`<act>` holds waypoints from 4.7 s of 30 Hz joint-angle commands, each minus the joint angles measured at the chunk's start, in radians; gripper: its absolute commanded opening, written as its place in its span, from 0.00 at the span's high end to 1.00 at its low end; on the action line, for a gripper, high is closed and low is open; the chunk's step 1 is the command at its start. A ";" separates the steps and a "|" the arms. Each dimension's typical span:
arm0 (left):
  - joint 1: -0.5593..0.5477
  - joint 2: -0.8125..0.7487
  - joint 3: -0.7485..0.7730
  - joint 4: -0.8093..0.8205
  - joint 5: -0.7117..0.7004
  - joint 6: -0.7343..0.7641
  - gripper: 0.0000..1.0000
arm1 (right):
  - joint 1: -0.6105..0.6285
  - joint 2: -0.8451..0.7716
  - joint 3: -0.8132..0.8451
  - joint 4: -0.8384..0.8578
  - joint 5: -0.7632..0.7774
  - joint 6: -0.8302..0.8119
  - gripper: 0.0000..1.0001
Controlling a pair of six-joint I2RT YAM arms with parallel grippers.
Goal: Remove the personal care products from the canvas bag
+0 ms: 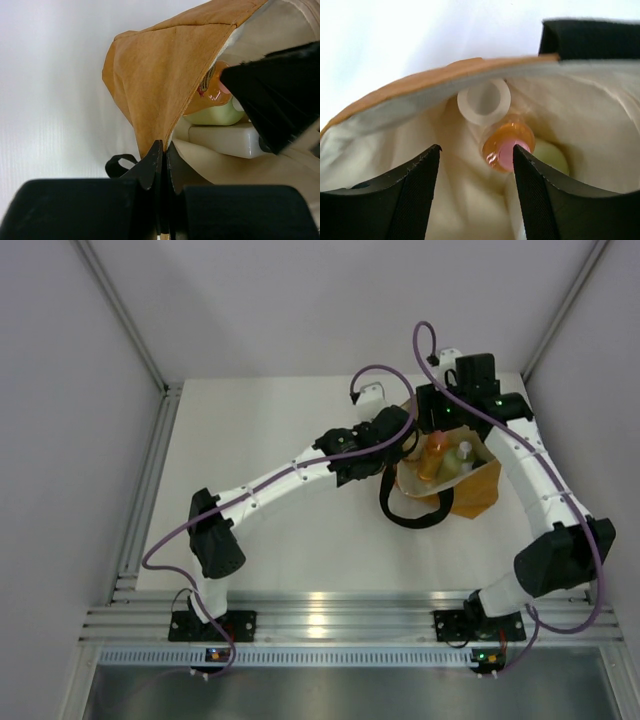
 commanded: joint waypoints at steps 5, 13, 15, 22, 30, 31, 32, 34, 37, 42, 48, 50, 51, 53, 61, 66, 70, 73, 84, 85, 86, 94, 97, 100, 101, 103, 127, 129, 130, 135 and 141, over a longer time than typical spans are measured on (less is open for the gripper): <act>0.008 -0.055 -0.005 0.013 -0.011 -0.102 1.00 | -0.010 0.129 0.069 0.113 -0.028 -0.194 0.41; 0.019 -0.046 -0.006 0.011 0.028 -0.124 1.00 | -0.007 0.206 0.082 0.121 -0.039 -0.222 0.41; 0.020 -0.048 -0.006 0.011 0.029 -0.121 1.00 | -0.009 0.187 0.074 0.123 -0.039 -0.210 0.41; 0.028 -0.044 -0.009 0.011 0.034 -0.121 1.00 | -0.009 0.121 0.060 0.141 -0.011 -0.175 0.41; 0.035 -0.041 -0.008 0.013 0.038 -0.122 1.00 | -0.033 0.048 -0.039 0.138 0.027 -0.135 0.45; 0.037 -0.041 -0.008 0.013 0.038 -0.122 1.00 | -0.036 0.042 -0.052 0.138 0.029 -0.133 0.46; 0.035 -0.043 -0.008 0.011 0.037 -0.122 1.00 | -0.040 0.034 -0.062 0.136 0.035 -0.129 0.46; 0.037 -0.041 -0.008 0.013 0.035 -0.119 1.00 | -0.043 0.006 -0.088 0.136 0.041 -0.116 0.48; 0.037 -0.040 -0.009 0.011 0.040 -0.119 1.00 | -0.049 -0.011 -0.118 0.136 0.045 -0.099 0.49; 0.038 -0.034 -0.016 0.013 0.057 -0.124 1.00 | -0.059 -0.001 -0.138 0.136 0.053 -0.092 0.53; 0.040 -0.037 -0.014 0.013 0.063 -0.116 1.00 | -0.070 0.009 -0.171 0.139 0.052 -0.083 0.59; 0.039 -0.040 -0.016 0.011 0.063 -0.110 1.00 | -0.072 0.006 -0.182 0.150 0.052 -0.084 0.62; 0.039 -0.040 -0.017 0.011 0.064 -0.109 1.00 | -0.075 0.005 -0.193 0.156 0.050 -0.083 0.64; 0.039 -0.041 -0.017 0.013 0.064 -0.105 1.00 | -0.081 0.005 -0.200 0.167 0.047 -0.078 0.68; 0.039 -0.041 -0.016 0.013 0.074 -0.096 1.00 | -0.089 -0.006 -0.194 0.193 0.045 -0.070 0.61; 0.040 -0.046 -0.017 0.011 0.077 -0.092 1.00 | -0.089 -0.021 -0.176 0.199 0.053 -0.050 0.88; 0.039 -0.048 -0.016 0.011 0.074 -0.085 1.00 | -0.086 -0.061 -0.138 0.198 0.078 -0.026 1.00; 0.039 -0.043 -0.009 0.011 0.077 -0.084 1.00 | -0.083 -0.106 -0.107 0.196 0.105 -0.011 1.00; 0.043 -0.021 0.004 0.011 0.077 -0.085 1.00 | -0.067 -0.195 0.043 0.058 0.111 0.009 1.00; 0.045 -0.018 0.006 0.013 0.077 -0.087 1.00 | -0.066 -0.199 0.054 0.043 0.108 0.009 1.00; 0.046 -0.017 0.007 0.013 0.077 -0.087 1.00 | -0.060 -0.204 0.072 0.028 0.111 0.011 1.00; 0.046 -0.005 0.014 0.013 0.075 -0.069 1.00 | -0.007 -0.294 0.181 -0.120 0.134 0.000 1.00; 0.048 0.000 0.014 0.013 0.077 -0.064 1.00 | 0.009 -0.339 0.198 -0.155 0.134 0.003 1.00; 0.048 0.006 0.015 0.011 0.080 -0.055 1.00 | 0.022 -0.374 0.211 -0.173 0.125 0.009 1.00; 0.046 0.008 0.017 0.011 0.081 -0.050 1.00 | 0.026 -0.389 0.218 -0.181 0.122 0.008 1.00; 0.048 0.011 0.015 0.013 0.086 -0.049 1.00 | 0.032 -0.402 0.232 -0.189 0.114 0.006 1.00; 0.046 0.017 0.037 0.013 0.112 -0.018 1.00 | 0.034 -0.495 0.285 -0.180 -0.329 0.006 1.00; 0.046 0.017 0.040 0.013 0.115 -0.015 1.00 | 0.034 -0.512 0.258 -0.166 -0.356 0.006 1.00; 0.046 0.017 0.040 0.013 0.117 -0.012 1.00 | 0.036 -0.520 0.234 -0.163 -0.363 0.005 1.00; 0.048 0.018 0.043 0.013 0.121 -0.007 1.00 | 0.036 -0.564 0.154 -0.143 -0.399 -0.004 1.00; 0.051 0.034 0.057 0.013 0.135 0.002 1.00 | 0.052 -0.650 -0.050 -0.037 -0.510 -0.079 1.00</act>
